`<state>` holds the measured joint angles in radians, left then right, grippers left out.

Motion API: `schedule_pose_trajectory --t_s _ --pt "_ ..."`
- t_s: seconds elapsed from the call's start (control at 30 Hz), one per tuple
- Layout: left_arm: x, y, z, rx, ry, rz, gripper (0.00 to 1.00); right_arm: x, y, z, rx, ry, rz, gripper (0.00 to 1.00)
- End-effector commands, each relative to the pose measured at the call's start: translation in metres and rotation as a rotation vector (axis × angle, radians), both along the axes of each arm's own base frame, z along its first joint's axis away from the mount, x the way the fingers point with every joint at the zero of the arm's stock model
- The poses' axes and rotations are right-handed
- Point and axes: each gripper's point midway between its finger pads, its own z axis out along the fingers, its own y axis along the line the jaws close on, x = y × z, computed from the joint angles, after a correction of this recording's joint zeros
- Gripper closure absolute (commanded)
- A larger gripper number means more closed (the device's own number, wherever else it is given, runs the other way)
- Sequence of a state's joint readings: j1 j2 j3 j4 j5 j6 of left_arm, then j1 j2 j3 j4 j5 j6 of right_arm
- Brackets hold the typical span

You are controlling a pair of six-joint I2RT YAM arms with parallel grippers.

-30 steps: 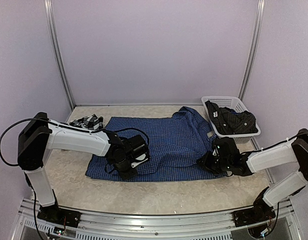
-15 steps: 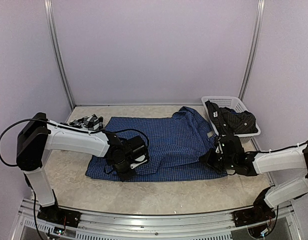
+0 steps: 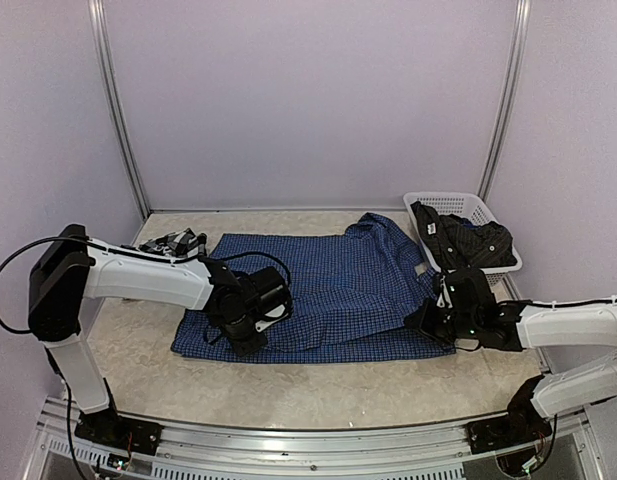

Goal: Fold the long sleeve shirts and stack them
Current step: Smooth out the 1/3-folded shirt at the center of the board.

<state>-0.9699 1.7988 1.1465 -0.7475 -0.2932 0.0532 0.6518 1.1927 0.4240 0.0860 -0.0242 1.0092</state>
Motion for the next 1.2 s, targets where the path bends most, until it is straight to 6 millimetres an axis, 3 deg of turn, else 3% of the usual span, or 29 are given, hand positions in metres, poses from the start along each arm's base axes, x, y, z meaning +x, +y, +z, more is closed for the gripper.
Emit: schedule_pose_trajectory --t_s 0.0,0.23,0.43,0.6,0.67,0.73,0.87,1.0,1.07,1.17 --pt "0.000 0.005 -0.002 0.003 0.001 0.007 0.69 -0.004 0.004 0.014 0.005 -0.005 0.034 1.00" --pt "0.005 0.020 -0.008 0.046 0.008 0.044 0.81 -0.017 -0.003 0.008 -0.005 0.042 0.043 1.00" --pt "0.005 0.019 0.000 0.005 0.027 0.048 0.83 -0.033 -0.011 -0.015 -0.022 0.091 0.045 0.99" --pt "0.003 0.014 0.006 -0.026 0.037 0.032 0.82 -0.035 -0.010 -0.027 -0.053 0.121 0.072 0.66" --pt "-0.003 0.011 0.006 -0.043 0.061 0.017 0.82 -0.036 -0.009 -0.025 -0.067 0.127 0.088 0.59" --pt "-0.008 0.009 0.006 -0.051 0.077 0.006 0.82 -0.038 -0.009 -0.018 -0.083 0.110 0.106 0.54" --pt "-0.007 0.006 0.016 -0.093 0.084 -0.001 0.83 -0.037 -0.004 0.020 -0.084 0.016 0.156 0.36" --pt "0.002 -0.008 0.043 -0.251 0.092 0.002 0.82 -0.037 0.011 0.051 -0.059 -0.038 0.215 0.40" --pt "0.008 -0.018 0.052 -0.322 0.087 0.018 0.82 -0.032 0.017 0.055 -0.054 -0.053 0.227 0.43" --pt "0.014 -0.029 0.047 -0.369 0.106 0.063 0.79 -0.018 0.025 0.053 -0.085 -0.075 0.237 0.45"
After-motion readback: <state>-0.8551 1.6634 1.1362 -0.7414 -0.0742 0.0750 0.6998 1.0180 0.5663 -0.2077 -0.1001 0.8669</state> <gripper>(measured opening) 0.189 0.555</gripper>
